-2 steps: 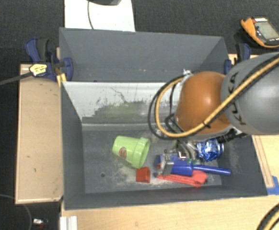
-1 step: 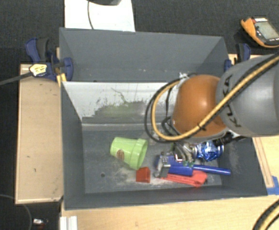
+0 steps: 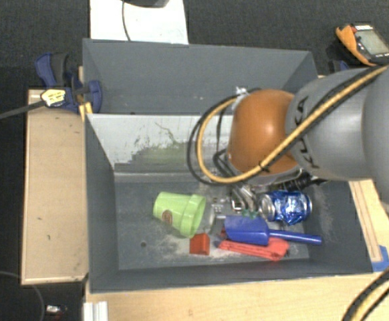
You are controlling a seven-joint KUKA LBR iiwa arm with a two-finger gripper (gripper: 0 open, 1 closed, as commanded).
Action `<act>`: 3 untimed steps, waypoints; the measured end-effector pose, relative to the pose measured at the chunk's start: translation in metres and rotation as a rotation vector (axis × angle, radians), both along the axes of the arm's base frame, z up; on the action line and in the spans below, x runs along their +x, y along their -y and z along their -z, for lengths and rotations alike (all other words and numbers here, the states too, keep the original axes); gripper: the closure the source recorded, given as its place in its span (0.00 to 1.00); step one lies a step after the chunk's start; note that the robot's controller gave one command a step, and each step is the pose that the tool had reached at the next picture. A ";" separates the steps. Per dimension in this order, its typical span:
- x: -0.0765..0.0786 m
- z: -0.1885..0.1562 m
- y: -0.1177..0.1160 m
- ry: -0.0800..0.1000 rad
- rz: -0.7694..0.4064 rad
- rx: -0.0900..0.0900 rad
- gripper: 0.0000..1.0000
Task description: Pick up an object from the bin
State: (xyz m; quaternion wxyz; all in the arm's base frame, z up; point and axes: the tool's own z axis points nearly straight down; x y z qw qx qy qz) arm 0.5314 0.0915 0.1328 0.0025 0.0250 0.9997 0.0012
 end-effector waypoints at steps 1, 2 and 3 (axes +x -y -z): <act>-0.010 -0.002 -0.006 -0.001 -0.004 0.000 0.00; 0.020 0.040 -0.055 0.008 0.048 0.005 0.00; -0.007 0.044 -0.048 0.013 0.071 0.005 1.00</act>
Offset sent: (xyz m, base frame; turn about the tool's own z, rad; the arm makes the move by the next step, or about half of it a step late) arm 0.0233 0.0618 -0.0497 0.0526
